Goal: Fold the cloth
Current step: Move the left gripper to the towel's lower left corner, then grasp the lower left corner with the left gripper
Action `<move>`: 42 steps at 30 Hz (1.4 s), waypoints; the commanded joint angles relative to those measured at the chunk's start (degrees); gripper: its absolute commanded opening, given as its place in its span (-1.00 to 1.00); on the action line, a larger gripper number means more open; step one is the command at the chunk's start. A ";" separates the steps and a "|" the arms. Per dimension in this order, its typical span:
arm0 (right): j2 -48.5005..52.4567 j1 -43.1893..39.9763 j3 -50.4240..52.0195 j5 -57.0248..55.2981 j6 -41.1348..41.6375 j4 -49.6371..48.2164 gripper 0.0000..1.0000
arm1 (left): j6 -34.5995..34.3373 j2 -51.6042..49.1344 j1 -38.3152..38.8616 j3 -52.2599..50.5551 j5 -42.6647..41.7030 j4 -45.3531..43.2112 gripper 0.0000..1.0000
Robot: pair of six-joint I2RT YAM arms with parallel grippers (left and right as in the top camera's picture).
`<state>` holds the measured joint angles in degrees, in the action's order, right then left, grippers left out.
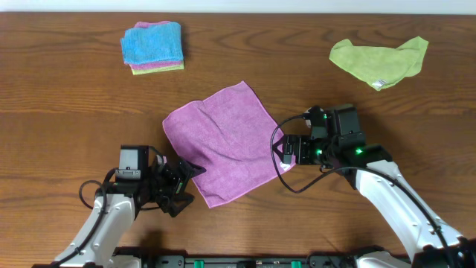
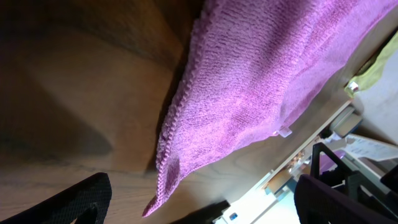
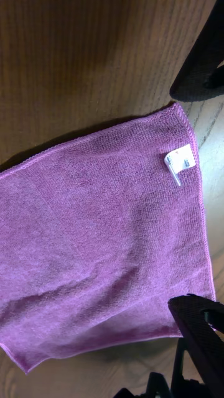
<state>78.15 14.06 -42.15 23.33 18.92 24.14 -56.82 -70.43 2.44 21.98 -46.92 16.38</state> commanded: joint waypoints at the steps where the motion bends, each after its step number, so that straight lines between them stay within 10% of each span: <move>1: -0.57 -0.61 0.37 0.72 0.83 -0.20 0.99 | -2.58 0.04 0.28 -0.90 1.05 -0.48 0.91; 30: -0.57 -0.61 0.37 2.03 1.03 -1.03 0.99 | -16.11 -5.49 15.58 -2.16 10.01 -14.62 0.78; 33: -0.57 -0.61 0.37 2.45 1.03 -1.03 0.99 | -16.57 -7.69 16.20 -2.16 9.81 -16.85 0.51; 39: -0.57 -0.61 0.37 1.97 0.98 -0.98 0.98 | -15.32 -9.16 16.44 -2.14 9.73 -20.39 -0.78; 42: -0.07 -0.61 0.39 -0.35 0.98 -0.98 0.98 | -14.19 -9.16 16.37 -2.14 8.66 -21.40 -0.88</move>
<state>78.15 14.06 -42.15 24.38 19.11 23.11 -72.73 -79.33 18.81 20.21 -38.17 -4.80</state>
